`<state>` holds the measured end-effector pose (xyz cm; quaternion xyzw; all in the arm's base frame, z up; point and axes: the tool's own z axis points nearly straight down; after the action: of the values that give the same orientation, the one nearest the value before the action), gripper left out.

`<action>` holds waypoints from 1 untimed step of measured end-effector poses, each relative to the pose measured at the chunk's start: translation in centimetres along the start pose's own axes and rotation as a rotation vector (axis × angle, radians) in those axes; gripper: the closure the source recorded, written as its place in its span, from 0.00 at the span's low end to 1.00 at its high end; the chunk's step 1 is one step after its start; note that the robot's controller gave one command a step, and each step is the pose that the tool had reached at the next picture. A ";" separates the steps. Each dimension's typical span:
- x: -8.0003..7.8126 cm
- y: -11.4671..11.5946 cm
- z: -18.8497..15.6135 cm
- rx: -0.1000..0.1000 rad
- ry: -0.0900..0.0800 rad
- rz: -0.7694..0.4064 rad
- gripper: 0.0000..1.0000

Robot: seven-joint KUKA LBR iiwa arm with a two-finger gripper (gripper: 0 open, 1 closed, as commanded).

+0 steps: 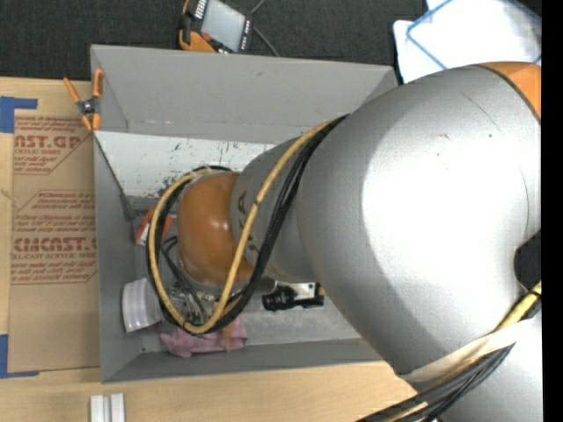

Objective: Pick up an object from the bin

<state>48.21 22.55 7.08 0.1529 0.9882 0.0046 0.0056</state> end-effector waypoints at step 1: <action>0.1 0.0 -1.5 0.001 0.003 0.000 1.00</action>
Offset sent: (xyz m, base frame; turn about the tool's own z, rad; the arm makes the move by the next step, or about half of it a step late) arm -0.0011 -0.0002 0.0204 -0.0002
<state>48.10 22.53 8.57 0.1527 0.9883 0.0040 0.0042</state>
